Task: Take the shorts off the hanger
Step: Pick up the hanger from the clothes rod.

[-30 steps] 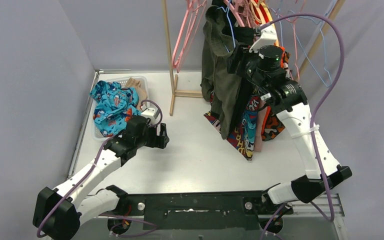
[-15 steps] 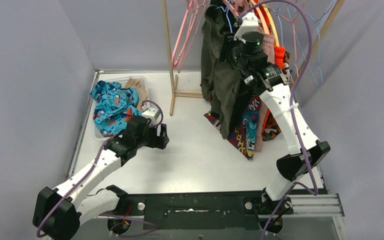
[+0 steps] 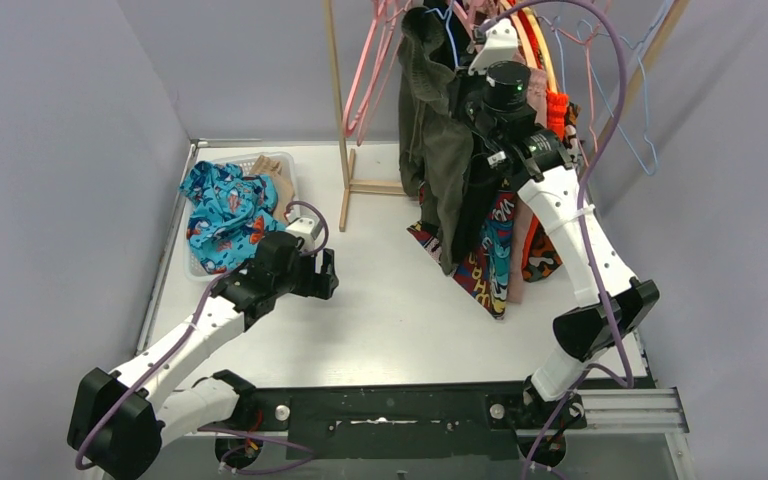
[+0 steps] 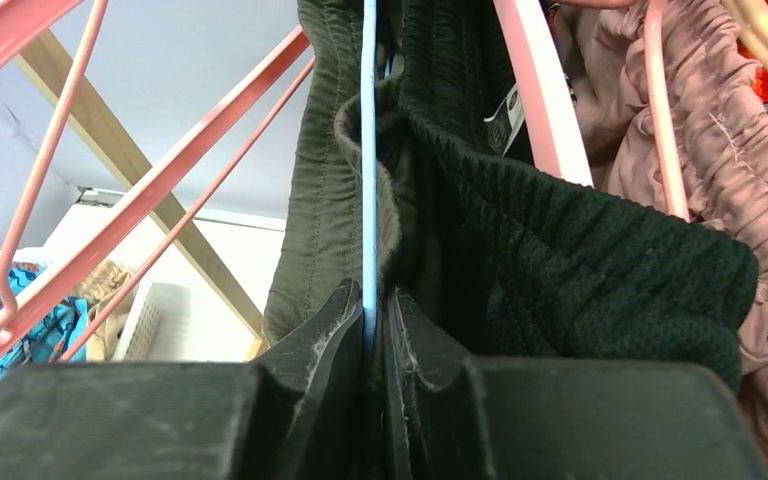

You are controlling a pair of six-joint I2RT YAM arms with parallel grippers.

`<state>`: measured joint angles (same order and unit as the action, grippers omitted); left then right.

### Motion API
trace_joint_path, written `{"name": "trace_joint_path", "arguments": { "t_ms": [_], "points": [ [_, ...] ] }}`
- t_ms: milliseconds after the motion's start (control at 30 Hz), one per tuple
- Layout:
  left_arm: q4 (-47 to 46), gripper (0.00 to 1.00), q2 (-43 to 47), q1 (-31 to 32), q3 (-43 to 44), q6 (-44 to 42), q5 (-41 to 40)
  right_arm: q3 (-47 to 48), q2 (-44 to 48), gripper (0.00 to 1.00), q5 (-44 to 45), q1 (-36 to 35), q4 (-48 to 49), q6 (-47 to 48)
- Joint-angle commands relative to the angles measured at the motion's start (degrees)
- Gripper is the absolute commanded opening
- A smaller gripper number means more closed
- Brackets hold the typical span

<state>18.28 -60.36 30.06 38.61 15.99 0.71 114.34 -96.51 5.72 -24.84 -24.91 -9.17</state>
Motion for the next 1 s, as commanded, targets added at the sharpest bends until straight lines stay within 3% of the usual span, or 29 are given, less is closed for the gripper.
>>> {"name": "trace_joint_path", "arguments": {
  "t_ms": [0, 167, 333, 633, 967],
  "points": [
    [-1.3, 0.75, 0.0, 0.3, 1.6, -0.7, 0.4, -2.6, 4.7, 0.00, 0.0, 0.0, 13.4, 0.2],
    [-1.3, 0.75, 0.1, 0.3, 1.6, -0.6, 0.4, -15.2, 9.1, 0.00, 1.8, -0.7, 31.8, 5.3],
    [-1.4, 0.75, 0.0, 0.3, 1.7, -0.6, 0.2, -16.7, 9.0, 0.00, 1.3, -0.8, 39.8, 6.8],
    [-1.5, 0.75, -0.3, 0.3, 1.6, -0.5, 0.5, -17.0, 9.5, 0.00, 3.4, -3.0, 45.6, 10.5],
    [-1.5, 0.75, 0.0, 0.3, 1.6, -0.3, 0.1, -22.0, 15.1, 0.00, 7.4, -5.6, 40.9, 9.5]
  ]
}}
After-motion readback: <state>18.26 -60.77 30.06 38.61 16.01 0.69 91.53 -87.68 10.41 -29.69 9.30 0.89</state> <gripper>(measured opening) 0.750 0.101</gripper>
